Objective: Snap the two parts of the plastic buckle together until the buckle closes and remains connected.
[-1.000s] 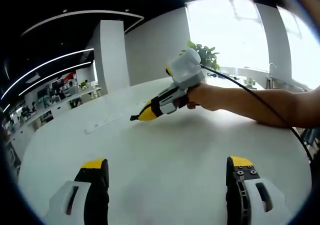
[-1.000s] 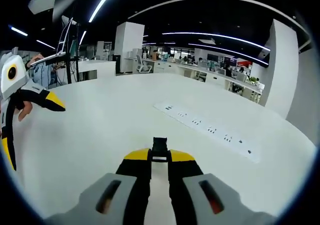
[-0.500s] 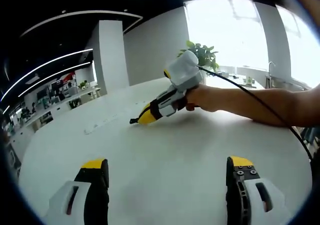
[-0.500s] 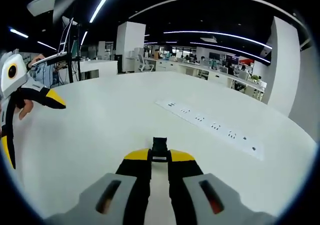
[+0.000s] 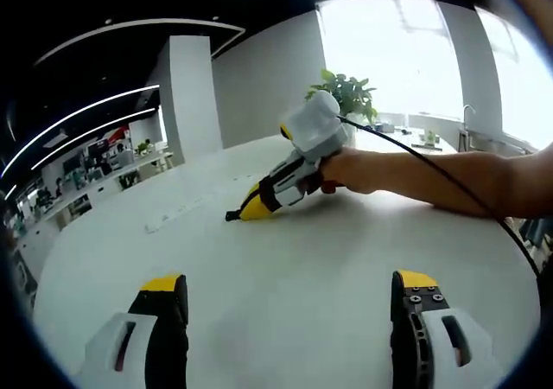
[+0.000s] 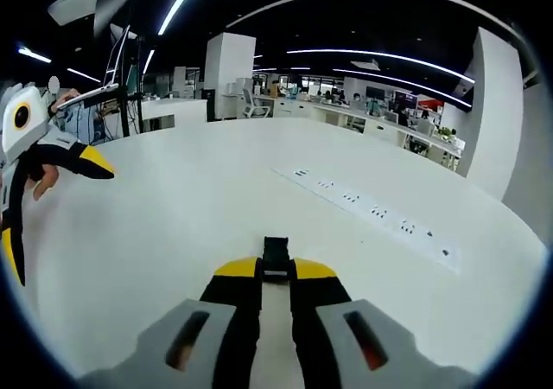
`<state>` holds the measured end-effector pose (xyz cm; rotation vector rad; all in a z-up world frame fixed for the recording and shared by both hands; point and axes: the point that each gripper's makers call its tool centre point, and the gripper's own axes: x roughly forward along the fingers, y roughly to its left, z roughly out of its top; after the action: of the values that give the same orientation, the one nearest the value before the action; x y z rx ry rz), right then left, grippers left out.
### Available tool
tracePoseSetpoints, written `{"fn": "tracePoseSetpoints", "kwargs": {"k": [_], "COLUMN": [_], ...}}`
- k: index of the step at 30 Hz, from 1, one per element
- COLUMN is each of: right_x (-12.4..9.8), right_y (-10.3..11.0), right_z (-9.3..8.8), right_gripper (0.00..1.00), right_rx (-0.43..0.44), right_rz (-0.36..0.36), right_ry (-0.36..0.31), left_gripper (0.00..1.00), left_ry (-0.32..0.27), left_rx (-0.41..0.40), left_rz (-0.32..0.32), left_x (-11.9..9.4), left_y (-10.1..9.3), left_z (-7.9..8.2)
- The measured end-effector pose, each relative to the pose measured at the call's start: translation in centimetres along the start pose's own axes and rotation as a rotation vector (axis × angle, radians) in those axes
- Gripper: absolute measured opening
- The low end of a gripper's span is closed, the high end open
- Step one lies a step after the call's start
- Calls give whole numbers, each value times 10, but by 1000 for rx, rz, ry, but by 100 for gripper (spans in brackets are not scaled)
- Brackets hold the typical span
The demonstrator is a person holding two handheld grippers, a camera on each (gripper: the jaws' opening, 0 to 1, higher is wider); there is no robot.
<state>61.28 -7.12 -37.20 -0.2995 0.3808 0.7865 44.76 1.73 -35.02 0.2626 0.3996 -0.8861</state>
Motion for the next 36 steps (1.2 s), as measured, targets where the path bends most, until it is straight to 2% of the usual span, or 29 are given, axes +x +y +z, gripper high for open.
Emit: {"fn": "tracePoseSetpoints", "kwargs": {"k": [36], "right_x": [-2], "right_y": [6], "right_z": [0], "right_gripper": [11], "right_rx": [6], "right_rz": [11], "right_ry": [0], "left_gripper": [99], "left_ry": [30], "left_rx": [18], "left_rz": [-2], "left_x": [3], "left_y": [0], "left_z": [-8]}}
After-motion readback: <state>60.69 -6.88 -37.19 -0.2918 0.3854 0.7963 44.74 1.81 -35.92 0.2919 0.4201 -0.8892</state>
